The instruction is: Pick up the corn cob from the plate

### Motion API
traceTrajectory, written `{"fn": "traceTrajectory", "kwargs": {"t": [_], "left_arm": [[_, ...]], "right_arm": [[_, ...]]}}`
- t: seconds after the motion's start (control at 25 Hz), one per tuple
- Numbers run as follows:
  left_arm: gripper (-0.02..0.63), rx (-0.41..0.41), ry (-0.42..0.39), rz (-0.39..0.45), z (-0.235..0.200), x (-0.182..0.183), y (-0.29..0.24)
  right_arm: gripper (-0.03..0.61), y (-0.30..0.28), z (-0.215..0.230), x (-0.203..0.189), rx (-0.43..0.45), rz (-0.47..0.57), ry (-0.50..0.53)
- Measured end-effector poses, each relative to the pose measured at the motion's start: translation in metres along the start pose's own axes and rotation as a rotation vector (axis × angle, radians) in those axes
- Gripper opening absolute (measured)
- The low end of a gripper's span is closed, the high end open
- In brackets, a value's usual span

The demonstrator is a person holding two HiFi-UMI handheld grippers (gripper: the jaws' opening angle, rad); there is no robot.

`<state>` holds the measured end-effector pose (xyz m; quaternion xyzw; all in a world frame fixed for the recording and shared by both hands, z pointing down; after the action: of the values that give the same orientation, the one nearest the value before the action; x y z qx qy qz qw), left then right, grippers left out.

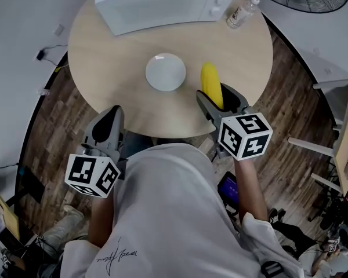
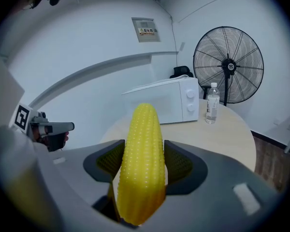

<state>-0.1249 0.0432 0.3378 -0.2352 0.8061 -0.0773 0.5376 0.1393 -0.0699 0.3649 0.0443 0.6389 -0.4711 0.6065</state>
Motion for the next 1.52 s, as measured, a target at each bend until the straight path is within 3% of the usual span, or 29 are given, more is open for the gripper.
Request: {"fn": "traceTrajectory", "kwargs": {"t": [0.56,1.04,1.52], "left_arm": [[-0.003,0.018,0.012,-0.003,-0.011,0.001,0.004],[-0.003,0.026,0.023,0.018,-0.004,0.003,0.002],[-0.003,0.033,0.022,0.021,-0.002,0.006,-0.002]], "right_arm": [[0.27,0.017,-0.005,0.0,-0.039,0.089,-0.04],[0.268,0.034,-0.002,-0.003,-0.112,0.19,-0.001],[0.268,0.037,0.001,0.003,-0.083,0.213,0.011]]}}
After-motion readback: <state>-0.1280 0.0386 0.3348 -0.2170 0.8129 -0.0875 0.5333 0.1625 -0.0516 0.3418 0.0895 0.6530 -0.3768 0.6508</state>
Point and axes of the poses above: the fingertips, and each gripper's own axes: y backward along the fingers, z to its right, x out of its top, the point moved 7 cm from there along y, backward along the fingers, and after that the axes turned 7 degrees about y, right-handed, at the moved point
